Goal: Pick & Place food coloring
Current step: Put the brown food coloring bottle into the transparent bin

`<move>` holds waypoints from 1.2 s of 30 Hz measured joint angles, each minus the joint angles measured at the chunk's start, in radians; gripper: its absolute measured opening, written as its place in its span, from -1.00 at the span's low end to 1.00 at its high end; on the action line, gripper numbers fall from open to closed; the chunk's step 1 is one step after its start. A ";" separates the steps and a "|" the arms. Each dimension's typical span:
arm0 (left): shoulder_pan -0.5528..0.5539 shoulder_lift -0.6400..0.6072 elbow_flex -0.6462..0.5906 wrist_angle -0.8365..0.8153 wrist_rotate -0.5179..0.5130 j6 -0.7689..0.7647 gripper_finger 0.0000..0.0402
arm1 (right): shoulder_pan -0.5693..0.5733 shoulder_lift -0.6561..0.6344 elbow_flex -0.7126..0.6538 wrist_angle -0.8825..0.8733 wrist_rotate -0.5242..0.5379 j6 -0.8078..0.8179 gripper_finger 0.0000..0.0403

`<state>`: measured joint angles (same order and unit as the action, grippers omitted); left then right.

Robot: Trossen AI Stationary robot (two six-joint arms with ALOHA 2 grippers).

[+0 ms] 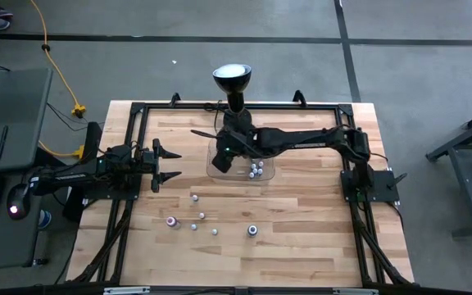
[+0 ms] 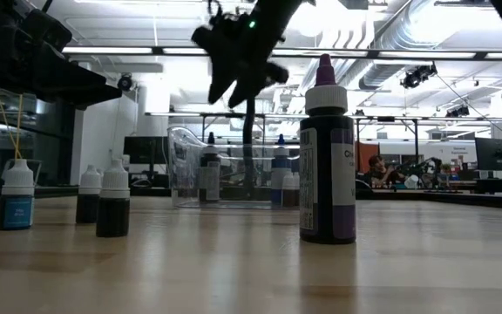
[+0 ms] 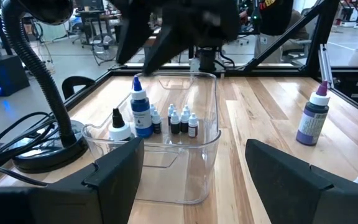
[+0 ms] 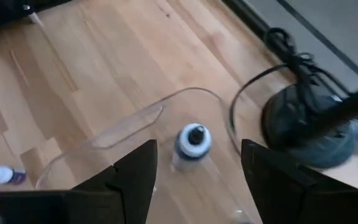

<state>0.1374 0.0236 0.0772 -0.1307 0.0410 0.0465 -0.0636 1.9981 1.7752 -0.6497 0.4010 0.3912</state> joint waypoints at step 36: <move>0.000 0.000 0.000 0.000 0.000 0.000 0.38 | 0.282 0.222 0.549 -0.413 -0.516 -0.316 0.08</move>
<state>0.1371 0.0238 0.0772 -0.1307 0.0410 0.0467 0.2188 2.2201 2.3241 -1.0631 -0.1146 0.0751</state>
